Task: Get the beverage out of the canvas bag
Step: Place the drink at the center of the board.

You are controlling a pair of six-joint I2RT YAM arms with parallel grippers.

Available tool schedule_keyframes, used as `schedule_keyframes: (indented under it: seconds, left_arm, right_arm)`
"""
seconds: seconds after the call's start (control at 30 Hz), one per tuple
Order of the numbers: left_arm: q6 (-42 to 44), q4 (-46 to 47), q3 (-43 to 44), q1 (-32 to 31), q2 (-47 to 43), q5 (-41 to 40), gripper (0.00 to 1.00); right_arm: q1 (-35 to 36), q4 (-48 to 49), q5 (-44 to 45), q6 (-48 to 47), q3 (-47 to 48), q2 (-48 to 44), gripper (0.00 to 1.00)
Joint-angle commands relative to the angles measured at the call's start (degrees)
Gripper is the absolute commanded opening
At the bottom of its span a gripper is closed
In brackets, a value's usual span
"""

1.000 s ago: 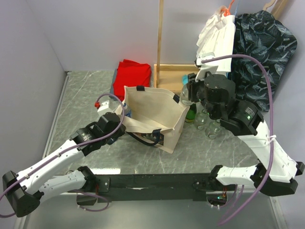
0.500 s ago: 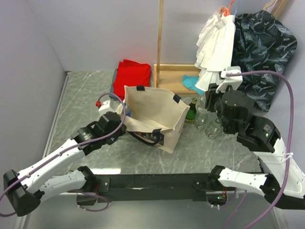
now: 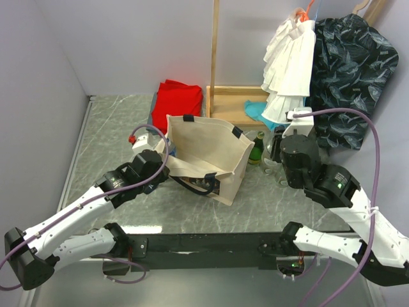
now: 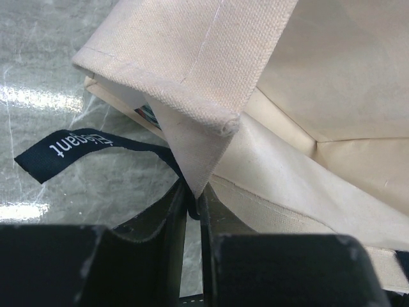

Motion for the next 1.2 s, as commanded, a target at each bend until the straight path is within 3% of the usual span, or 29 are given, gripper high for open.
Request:
schedule_keyframes:
  seconds: [0.0, 0.27, 0.53, 1.17]
  left_arm:
    - [0.7, 0.9, 1.6, -0.2, -0.9, 1.7, 0.17]
    - [0.7, 0.5, 1.3, -0.2, -1.2, 1.5, 0.18]
    - [0.5, 0.6, 1.2, -0.2, -1.1, 1.6, 0.18]
    - [0.7, 1.1, 1.2, -0.2, 0.2, 2.0, 0.18]
  right_arm:
    - [-0.6, 8.7, 2.9, 3.2, -1.3, -2.1, 0.00]
    - [-3.0, 10.0, 0.7, 4.4, -4.9, -2.0, 0.00]
    - [-14.3, 13.7, -11.5, 4.5, -10.8, -4.1, 0.00]
    - [-21.3, 24.2, -15.9, 5.6, -25.2, -5.7, 0.00]
